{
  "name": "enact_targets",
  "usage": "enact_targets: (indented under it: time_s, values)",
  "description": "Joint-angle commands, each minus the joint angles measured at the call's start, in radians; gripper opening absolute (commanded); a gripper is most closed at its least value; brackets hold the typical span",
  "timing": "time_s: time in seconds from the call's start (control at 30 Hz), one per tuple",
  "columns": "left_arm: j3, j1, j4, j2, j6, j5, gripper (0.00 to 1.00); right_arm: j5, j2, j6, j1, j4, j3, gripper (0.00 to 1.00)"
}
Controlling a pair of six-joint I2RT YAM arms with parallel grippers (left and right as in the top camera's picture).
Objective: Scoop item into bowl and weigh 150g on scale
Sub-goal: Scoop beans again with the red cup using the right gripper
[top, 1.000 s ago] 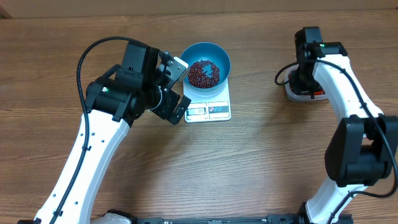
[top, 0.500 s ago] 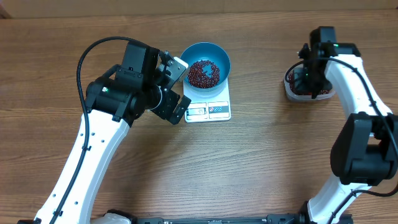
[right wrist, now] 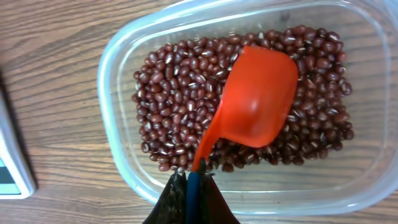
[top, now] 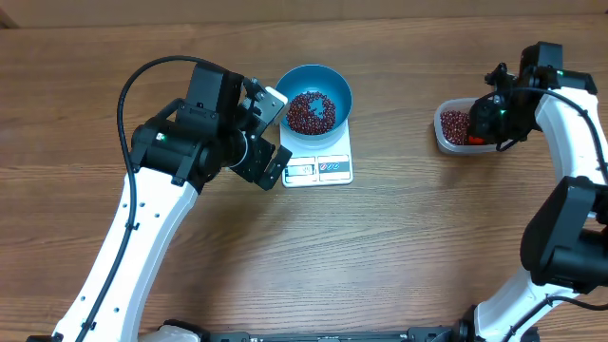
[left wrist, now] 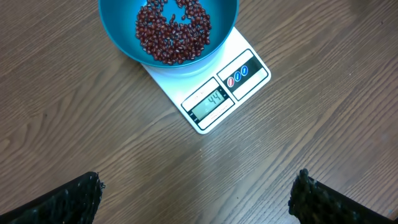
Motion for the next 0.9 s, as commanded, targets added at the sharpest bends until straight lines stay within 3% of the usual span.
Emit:
enact_targets:
  time_s: [0.0, 0.87]
  values:
    - [0.015, -0.007, 0.000, -0.008, 0.026, 0.015, 1.00, -0.122, -0.022, -0.023, 0.002, -0.003, 0.000, 0.04]
    - [0.015, -0.007, 0.000, -0.008, 0.026, 0.015, 1.00, -0.296, -0.026, -0.038, -0.092, -0.042, -0.019, 0.04]
